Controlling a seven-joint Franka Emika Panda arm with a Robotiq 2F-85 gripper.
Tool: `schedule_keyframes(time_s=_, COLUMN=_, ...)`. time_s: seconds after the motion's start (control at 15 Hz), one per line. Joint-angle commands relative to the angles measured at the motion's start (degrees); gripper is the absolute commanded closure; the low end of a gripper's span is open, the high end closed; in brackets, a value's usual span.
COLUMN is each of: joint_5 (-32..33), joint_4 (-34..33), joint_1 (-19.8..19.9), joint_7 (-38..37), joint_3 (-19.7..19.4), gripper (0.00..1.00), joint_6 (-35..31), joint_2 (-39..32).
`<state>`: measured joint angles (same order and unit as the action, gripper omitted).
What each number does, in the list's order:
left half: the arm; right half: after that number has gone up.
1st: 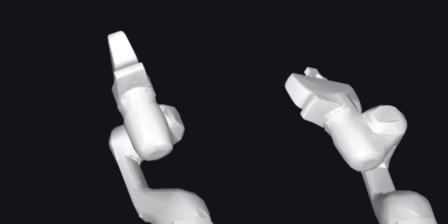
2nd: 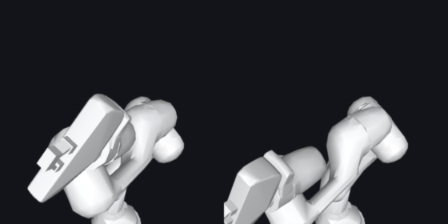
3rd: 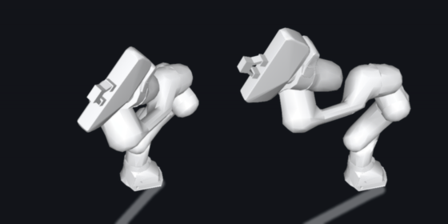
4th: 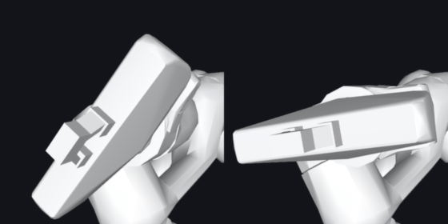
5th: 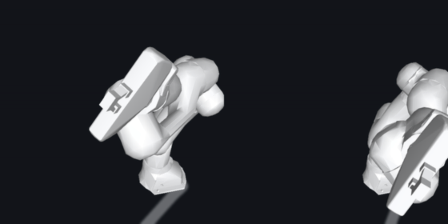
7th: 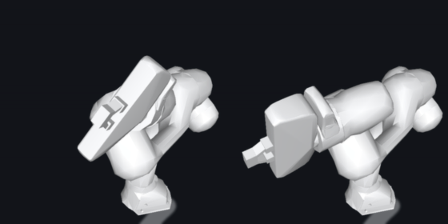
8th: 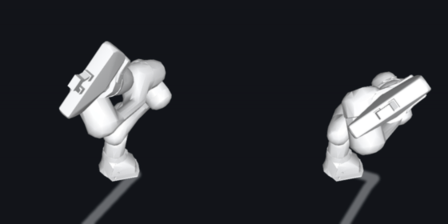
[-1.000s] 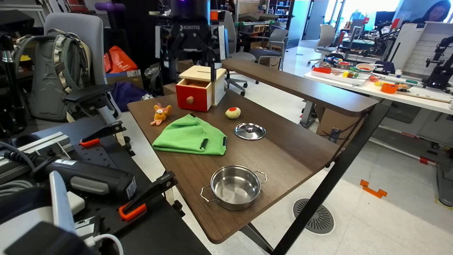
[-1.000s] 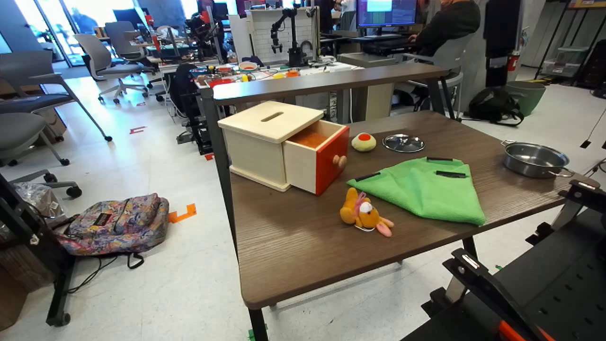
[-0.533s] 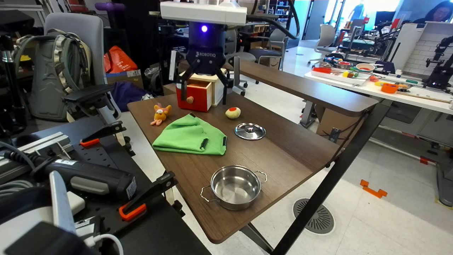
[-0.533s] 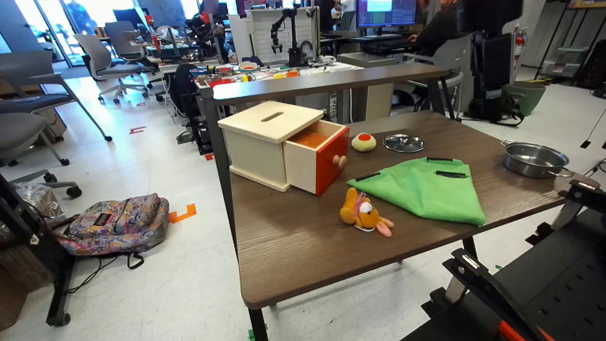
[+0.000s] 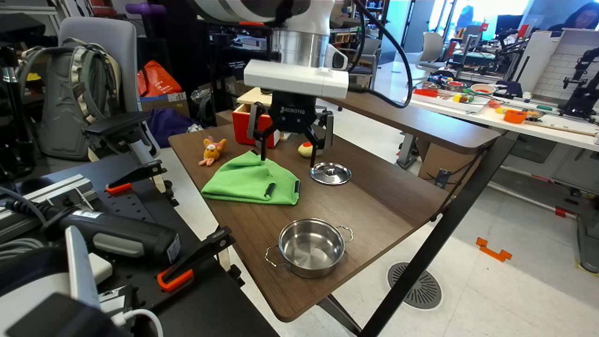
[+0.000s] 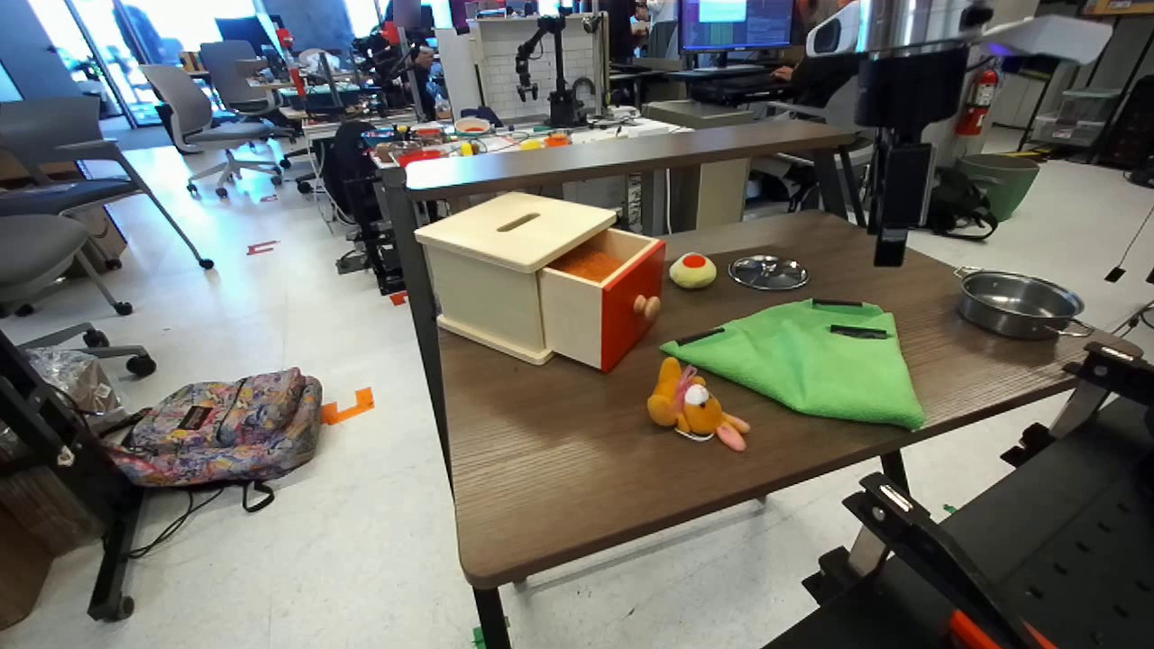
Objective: Fold the green towel
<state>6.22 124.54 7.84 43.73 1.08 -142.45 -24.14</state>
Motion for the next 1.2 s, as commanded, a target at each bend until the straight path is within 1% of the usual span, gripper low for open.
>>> schedule_keyframes(time_s=0.0, joint_5=-7.38, joint_4=-2.34, joint_1=4.57, joint_7=5.18, joint_3=4.12, gripper=0.00, joint_6=-5.98, joint_2=-4.28)
schedule_keyframes(time_s=0.13, joint_5=-9.82, joint_4=-3.27, joint_1=6.13, joint_7=6.67, joint_3=5.66, gripper=0.00, joint_6=-8.24, joint_2=-6.10)
schedule_keyframes(time_s=0.27, joint_5=-10.34, joint_4=-4.40, joint_1=6.85, joint_7=7.02, joint_3=6.23, gripper=0.00, joint_6=-9.35, joint_2=-7.80)
schedule_keyframes(time_s=0.8, joint_5=-5.37, joint_4=-6.69, joint_1=4.58, joint_7=3.32, joint_3=3.25, gripper=0.00, joint_6=-10.01, joint_2=-13.29)
schedule_keyframes(time_s=0.87, joint_5=-5.03, joint_4=-7.02, joint_1=4.48, joint_7=3.15, joint_3=3.04, gripper=0.08, joint_6=-9.89, joint_2=-13.73)
schedule_keyframes(time_s=0.93, joint_5=-4.60, joint_4=-7.25, joint_1=4.40, joint_7=2.91, joint_3=2.90, gripper=0.26, joint_6=-9.95, joint_2=-14.10)
schedule_keyframes(time_s=1.07, joint_5=-3.73, joint_4=-8.01, joint_1=4.48, joint_7=2.28, joint_3=2.79, gripper=0.41, joint_6=-9.92, joint_2=-14.31)
schedule_keyframes(time_s=1.13, joint_5=-3.60, joint_4=-8.12, joint_1=4.53, joint_7=1.98, joint_3=2.80, gripper=0.51, joint_6=-10.04, joint_2=-14.27)
